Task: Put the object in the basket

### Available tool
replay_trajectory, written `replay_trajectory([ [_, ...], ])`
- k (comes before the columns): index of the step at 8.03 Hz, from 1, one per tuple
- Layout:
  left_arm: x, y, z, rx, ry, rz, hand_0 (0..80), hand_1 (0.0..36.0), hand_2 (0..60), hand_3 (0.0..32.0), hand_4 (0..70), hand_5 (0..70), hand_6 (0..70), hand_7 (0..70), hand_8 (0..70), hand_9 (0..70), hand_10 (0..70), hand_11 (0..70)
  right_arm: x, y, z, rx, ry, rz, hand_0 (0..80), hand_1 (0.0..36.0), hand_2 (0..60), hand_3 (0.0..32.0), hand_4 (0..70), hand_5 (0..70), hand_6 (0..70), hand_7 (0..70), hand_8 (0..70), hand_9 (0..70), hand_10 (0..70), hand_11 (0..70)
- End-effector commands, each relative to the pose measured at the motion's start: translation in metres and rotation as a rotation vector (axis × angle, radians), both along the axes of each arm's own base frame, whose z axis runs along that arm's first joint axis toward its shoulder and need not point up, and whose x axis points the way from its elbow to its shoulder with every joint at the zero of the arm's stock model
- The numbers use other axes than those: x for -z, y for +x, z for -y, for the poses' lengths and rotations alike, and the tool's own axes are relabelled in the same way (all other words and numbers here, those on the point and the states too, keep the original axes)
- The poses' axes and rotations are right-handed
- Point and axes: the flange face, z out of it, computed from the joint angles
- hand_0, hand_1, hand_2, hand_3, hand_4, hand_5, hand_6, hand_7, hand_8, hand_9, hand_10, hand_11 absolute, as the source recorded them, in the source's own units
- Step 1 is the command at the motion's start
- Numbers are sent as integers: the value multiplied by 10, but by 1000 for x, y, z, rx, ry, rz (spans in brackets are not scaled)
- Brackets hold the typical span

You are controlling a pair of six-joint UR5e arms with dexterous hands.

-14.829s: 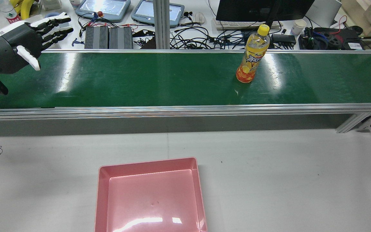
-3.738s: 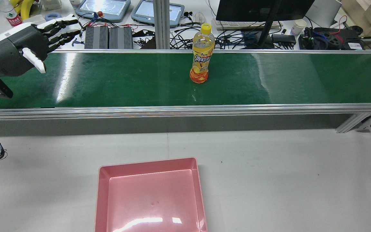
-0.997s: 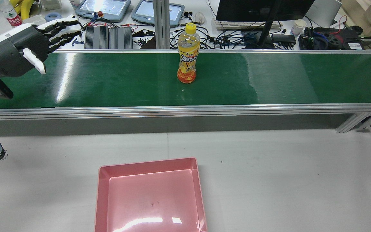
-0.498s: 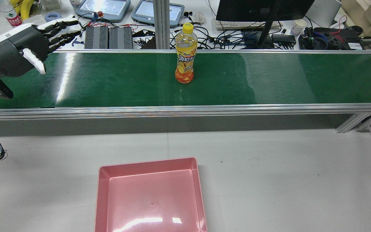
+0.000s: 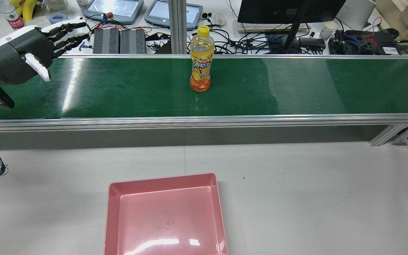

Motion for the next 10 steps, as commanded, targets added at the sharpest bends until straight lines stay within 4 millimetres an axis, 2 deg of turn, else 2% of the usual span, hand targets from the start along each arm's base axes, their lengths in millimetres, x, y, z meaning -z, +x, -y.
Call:
replay_trajectory([
  [1,-2,0,0,1,-3,3,593,24,0,36,118,148,0,7,84,115,19,41,0,0,0,0,0,0,0,0,0,0,0,0,0,0,0,0,0,0],
  [8,-9,1,0,5,-10,12,569,15,0,26,116,156,0,9,89,122,23,45,-1,0,0,0,-2,0,0,0,0,0,0,0,0,0,0,0,0,0],
  [10,-24,7,7,5,-18,17,577,17,0,26,119,158,2,10,90,123,23,46,-1,0,0,0,-2,0,0,0,0,0,0,0,0,0,0,0,0,0],
])
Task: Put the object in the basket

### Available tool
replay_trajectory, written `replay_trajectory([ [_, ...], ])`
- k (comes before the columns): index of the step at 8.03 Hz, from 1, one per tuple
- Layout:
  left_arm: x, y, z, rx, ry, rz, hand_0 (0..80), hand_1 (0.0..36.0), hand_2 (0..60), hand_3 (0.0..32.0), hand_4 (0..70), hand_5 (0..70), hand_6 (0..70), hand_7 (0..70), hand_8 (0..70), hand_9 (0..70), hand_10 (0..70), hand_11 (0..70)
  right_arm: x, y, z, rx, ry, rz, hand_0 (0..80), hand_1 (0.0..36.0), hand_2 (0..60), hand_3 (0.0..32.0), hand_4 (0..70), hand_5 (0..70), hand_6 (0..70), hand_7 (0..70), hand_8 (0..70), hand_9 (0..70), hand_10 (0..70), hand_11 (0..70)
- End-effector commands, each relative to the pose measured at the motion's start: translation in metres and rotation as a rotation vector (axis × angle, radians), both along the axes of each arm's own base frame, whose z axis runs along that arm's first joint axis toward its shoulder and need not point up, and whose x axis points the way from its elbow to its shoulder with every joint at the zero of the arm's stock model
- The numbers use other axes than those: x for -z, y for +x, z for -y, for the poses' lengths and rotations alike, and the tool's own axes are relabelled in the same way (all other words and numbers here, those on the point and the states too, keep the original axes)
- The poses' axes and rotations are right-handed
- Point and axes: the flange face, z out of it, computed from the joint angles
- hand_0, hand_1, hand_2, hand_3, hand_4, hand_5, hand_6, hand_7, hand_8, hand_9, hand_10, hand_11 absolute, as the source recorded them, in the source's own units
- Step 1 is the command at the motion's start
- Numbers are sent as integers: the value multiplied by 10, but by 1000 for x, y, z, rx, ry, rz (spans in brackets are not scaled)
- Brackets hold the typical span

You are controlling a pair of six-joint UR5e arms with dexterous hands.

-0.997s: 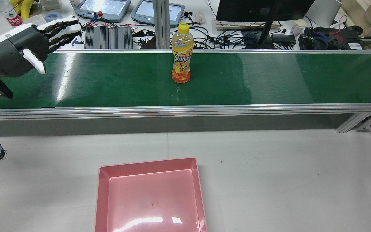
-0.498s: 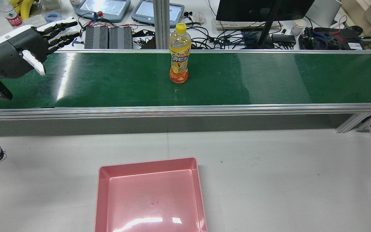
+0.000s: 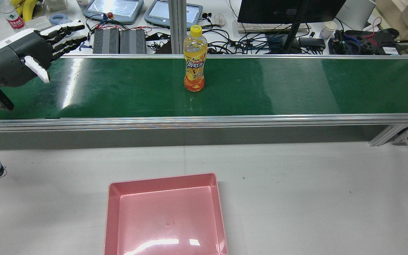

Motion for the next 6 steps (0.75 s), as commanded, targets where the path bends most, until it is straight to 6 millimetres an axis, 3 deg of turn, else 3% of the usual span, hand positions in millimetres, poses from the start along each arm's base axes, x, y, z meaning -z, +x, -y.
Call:
replay_trajectory([
  [1,-13,6,7,0,-7,4,579,17,0,26,119,161,2,11,89,122,25,48,0,0,0,0,0,0,0,0,0,0,0,0,0,0,0,0,0,0],
  [3,-7,8,9,2,0,-3,582,17,0,24,122,164,3,11,91,124,24,47,0,0,0,0,0,0,0,0,0,0,0,0,0,0,0,0,0,0],
  [4,-5,17,7,10,-5,-15,593,23,0,26,125,164,5,11,92,126,22,46,1,0,0,0,1,0,0,0,0,0,0,0,0,0,0,0,0,0],
  [5,7,42,3,-11,-10,-24,595,23,0,22,125,167,5,11,89,121,21,44,1,0,0,0,3,0,0,0,0,0,0,0,0,0,0,0,0,0],
  [6,7,44,3,-12,-11,-22,592,23,0,24,126,167,6,11,90,123,22,45,1,1,0,-2,3,0,0,0,0,0,0,0,0,0,0,0,0,0],
])
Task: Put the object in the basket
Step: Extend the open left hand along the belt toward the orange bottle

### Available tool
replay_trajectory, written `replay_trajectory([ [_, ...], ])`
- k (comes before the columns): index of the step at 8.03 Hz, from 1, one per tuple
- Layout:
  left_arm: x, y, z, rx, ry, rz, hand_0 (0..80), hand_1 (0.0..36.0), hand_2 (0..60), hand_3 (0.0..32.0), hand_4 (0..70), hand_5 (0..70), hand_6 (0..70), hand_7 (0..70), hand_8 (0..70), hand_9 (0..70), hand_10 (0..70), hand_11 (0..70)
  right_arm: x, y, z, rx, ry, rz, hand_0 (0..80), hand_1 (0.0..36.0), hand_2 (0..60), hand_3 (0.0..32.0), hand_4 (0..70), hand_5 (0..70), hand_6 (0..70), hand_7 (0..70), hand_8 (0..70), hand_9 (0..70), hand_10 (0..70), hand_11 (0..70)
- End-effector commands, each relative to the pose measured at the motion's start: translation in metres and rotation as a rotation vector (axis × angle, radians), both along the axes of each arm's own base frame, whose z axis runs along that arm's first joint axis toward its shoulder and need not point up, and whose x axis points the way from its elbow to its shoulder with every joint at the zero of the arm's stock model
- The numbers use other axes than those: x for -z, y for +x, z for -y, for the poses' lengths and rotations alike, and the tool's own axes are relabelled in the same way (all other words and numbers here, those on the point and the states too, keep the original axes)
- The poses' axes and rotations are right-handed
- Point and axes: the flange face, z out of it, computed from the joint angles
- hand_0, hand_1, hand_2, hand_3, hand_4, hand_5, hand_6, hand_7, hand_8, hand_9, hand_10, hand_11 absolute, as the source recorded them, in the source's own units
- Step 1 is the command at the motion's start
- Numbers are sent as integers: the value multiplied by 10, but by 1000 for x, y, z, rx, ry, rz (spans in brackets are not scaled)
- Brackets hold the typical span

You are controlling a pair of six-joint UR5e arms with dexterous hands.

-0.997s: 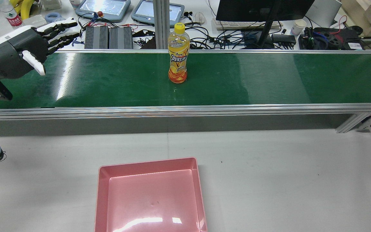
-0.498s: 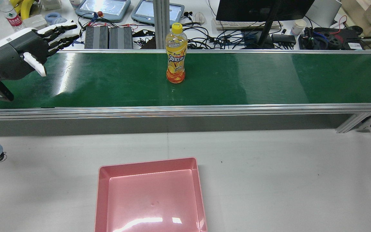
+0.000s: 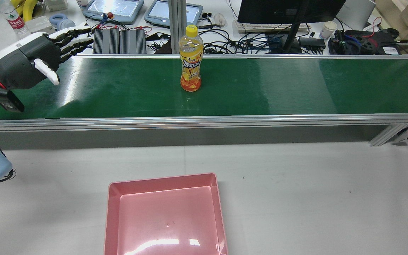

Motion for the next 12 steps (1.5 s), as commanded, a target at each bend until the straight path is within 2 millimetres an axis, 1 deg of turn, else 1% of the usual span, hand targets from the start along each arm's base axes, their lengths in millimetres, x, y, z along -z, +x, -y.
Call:
replay_trajectory([
  [1,7,21,-3,-13,-8,-8,593,23,0,20,125,166,5,11,89,121,23,47,1,1,0,-2,1,0,0,0,0,0,0,0,0,0,0,0,0,0],
  [2,5,22,-3,-12,-11,-4,590,23,0,20,126,166,6,11,91,124,22,44,1,1,0,-2,3,0,0,0,0,0,0,0,0,0,0,0,0,0],
  [4,8,24,-2,-14,-12,-6,594,24,0,20,127,175,8,12,93,126,22,45,1,1,0,-2,3,0,0,0,0,0,0,0,0,0,0,0,0,0],
  [8,33,26,7,19,-9,-29,609,32,0,30,124,155,4,12,86,118,19,42,1,1,0,-2,3,0,0,0,0,0,0,0,0,0,0,0,0,0],
  [9,34,27,8,36,-13,-37,605,29,0,36,120,149,2,12,86,118,22,46,1,1,0,-2,3,0,0,0,0,0,0,0,0,0,0,0,0,0],
  [10,33,39,3,33,-19,-39,592,22,0,34,119,147,0,12,88,119,22,45,1,1,0,-2,3,0,0,0,0,0,0,0,0,0,0,0,0,0],
  [12,53,55,4,41,-1,-40,594,23,0,30,124,153,3,11,86,118,18,40,1,1,0,-2,3,0,0,0,0,0,0,0,0,0,0,0,0,0],
])
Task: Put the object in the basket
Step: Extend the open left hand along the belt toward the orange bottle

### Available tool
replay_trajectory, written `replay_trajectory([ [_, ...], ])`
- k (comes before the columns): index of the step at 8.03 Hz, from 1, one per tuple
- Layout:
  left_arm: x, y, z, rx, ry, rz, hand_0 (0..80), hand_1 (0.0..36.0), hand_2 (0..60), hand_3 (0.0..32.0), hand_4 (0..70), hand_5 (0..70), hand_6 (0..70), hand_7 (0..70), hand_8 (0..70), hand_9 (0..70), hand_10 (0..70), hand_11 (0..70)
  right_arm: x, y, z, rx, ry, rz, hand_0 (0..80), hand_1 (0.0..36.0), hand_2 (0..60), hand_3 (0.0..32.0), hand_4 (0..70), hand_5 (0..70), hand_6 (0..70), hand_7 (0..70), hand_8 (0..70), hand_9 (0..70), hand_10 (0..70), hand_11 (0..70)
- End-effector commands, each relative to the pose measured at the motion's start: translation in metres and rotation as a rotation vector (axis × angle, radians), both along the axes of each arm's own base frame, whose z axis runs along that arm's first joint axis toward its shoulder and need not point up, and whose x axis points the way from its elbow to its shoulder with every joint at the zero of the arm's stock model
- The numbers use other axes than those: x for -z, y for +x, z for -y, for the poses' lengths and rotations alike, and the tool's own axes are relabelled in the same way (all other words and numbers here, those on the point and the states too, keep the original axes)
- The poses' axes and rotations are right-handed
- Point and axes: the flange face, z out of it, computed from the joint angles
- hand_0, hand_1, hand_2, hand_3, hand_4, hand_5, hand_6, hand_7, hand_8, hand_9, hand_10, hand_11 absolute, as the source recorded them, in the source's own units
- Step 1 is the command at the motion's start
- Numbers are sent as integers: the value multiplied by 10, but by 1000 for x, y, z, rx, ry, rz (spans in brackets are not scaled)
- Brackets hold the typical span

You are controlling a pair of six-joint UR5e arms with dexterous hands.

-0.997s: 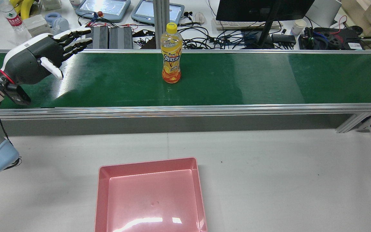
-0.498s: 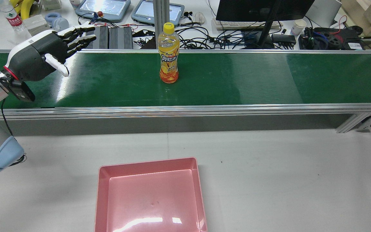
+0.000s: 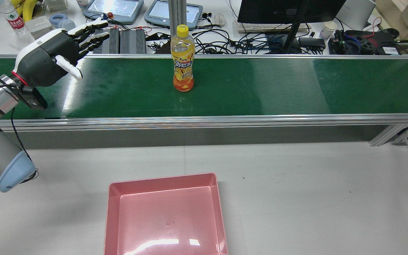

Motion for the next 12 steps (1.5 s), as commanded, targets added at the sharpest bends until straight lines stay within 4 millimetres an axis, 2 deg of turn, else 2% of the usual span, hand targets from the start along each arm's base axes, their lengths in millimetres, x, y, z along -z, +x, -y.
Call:
replay_trajectory([
  [1,24,17,1,5,7,-1,593,22,0,32,122,152,2,11,86,117,18,39,0,0,0,0,0,0,0,0,0,0,0,0,0,0,0,0,0,0],
  [3,29,28,3,0,12,5,604,29,0,26,123,165,4,12,91,122,19,41,0,0,0,0,0,0,0,0,0,0,0,0,0,0,0,0,0,0],
  [4,34,43,12,-10,8,10,606,30,0,28,123,163,5,12,92,125,22,46,0,0,0,0,0,0,0,0,0,0,0,0,0,0,0,0,0,0],
  [6,43,55,24,-12,6,13,613,31,0,30,125,156,5,12,93,126,19,41,0,0,0,0,0,0,0,0,0,0,0,0,0,0,0,0,0,0],
  [8,49,74,16,-31,21,21,609,29,0,28,125,159,4,12,93,126,15,36,0,0,0,0,0,0,0,0,0,0,0,0,0,0,0,0,0,0],
  [10,56,85,14,-37,33,28,603,28,0,24,127,166,7,14,94,128,19,41,0,0,0,0,0,0,0,0,0,0,0,0,0,0,0,0,0,0],
  [11,57,86,17,-25,27,24,604,29,0,24,126,163,6,13,93,128,17,38,0,0,0,0,0,0,0,0,0,0,0,0,0,0,0,0,0,0],
  [12,60,96,23,-31,24,27,609,31,0,24,126,163,7,13,95,130,17,39,0,0,0,0,0,0,0,0,0,0,0,0,0,0,0,0,0,0],
])
